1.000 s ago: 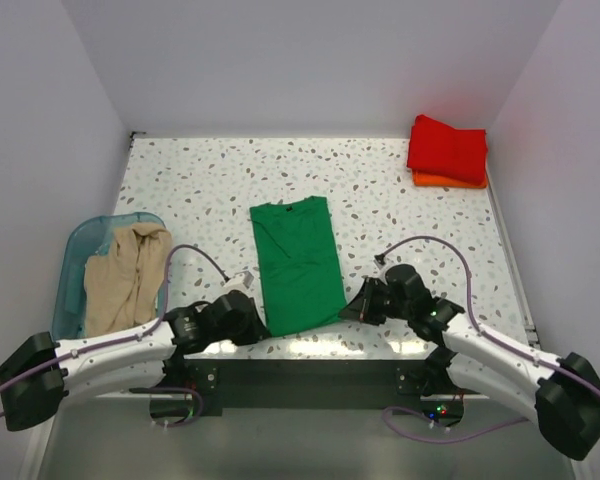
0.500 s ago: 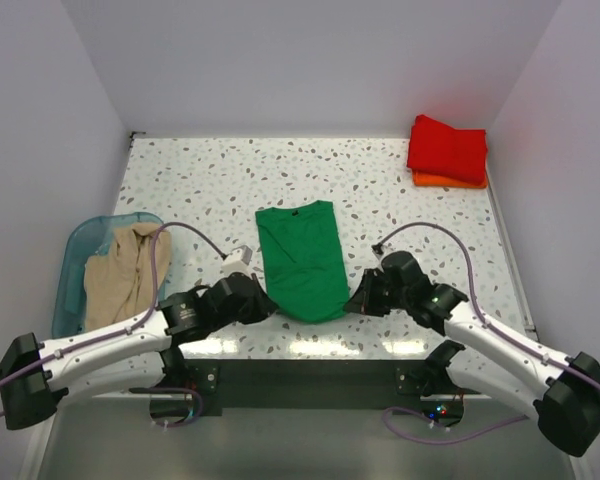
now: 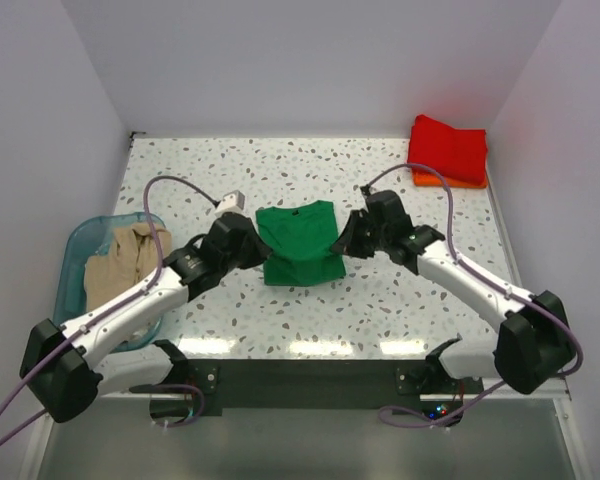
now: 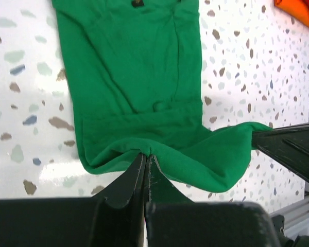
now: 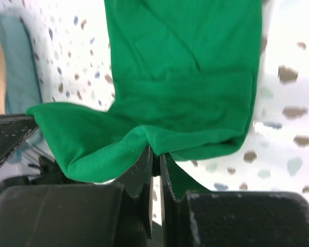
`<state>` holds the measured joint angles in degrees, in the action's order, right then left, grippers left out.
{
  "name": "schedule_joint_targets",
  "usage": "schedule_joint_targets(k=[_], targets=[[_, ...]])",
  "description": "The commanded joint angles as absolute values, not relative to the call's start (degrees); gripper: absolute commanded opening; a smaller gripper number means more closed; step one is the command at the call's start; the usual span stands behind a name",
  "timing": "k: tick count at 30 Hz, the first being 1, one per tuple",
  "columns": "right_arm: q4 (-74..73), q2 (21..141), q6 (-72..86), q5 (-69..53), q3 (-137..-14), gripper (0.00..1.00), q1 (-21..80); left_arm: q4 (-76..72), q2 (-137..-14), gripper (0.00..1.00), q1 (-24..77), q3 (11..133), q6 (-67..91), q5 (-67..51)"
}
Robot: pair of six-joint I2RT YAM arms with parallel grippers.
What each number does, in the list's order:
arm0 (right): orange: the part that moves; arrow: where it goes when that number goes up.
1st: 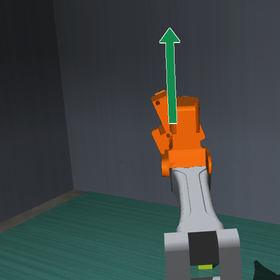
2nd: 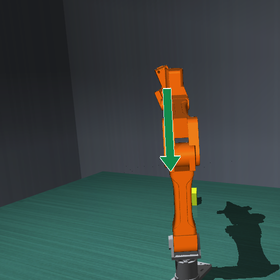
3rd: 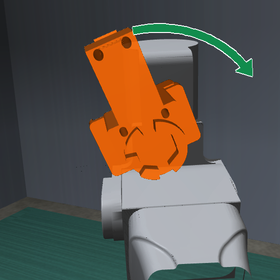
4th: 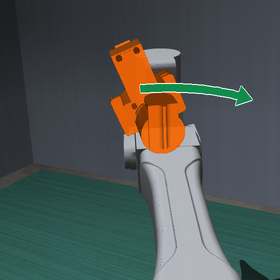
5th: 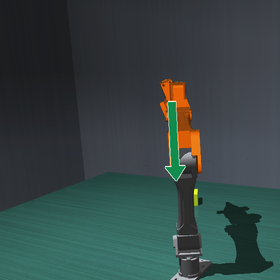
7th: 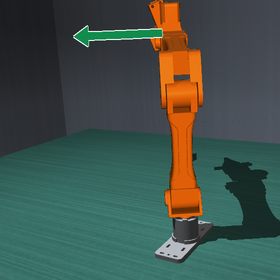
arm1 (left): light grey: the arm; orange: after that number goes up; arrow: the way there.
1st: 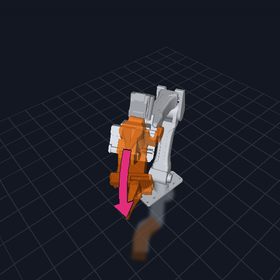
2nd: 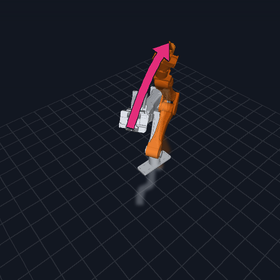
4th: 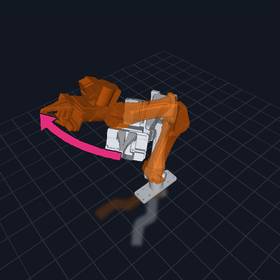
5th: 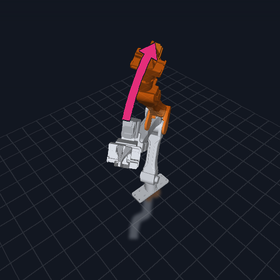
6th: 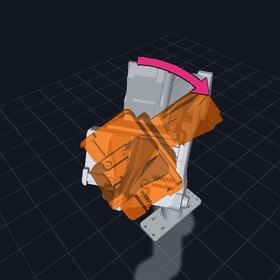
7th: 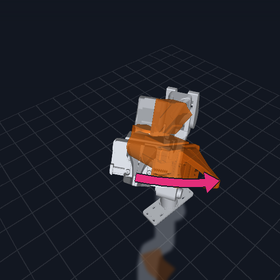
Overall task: Fold and stack the t-shirts
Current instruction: Fold the tshirt
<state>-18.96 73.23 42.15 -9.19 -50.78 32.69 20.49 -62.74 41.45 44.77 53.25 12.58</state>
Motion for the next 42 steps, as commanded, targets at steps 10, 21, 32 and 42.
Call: schedule_joint_targets(k=[10,21,32,42], targets=[[-16.34,96.48,38.67,-16.08,-75.66,0.00,23.83,12.39,-81.11,0.00,26.46,62.13,43.77,2.11],[-16.79,124.70,38.23,-22.67,-103.69,0.00,19.51,4.66,-102.20,0.00,14.52,70.40,45.61,-6.06],[-14.15,139.83,40.43,-25.58,-119.44,0.19,19.07,-3.95,-111.53,0.00,10.55,71.63,46.50,-10.19],[-17.75,132.03,36.05,-20.66,-117.16,0.60,17.49,-1.32,-105.83,0.52,8.35,72.16,42.98,-8.70]])
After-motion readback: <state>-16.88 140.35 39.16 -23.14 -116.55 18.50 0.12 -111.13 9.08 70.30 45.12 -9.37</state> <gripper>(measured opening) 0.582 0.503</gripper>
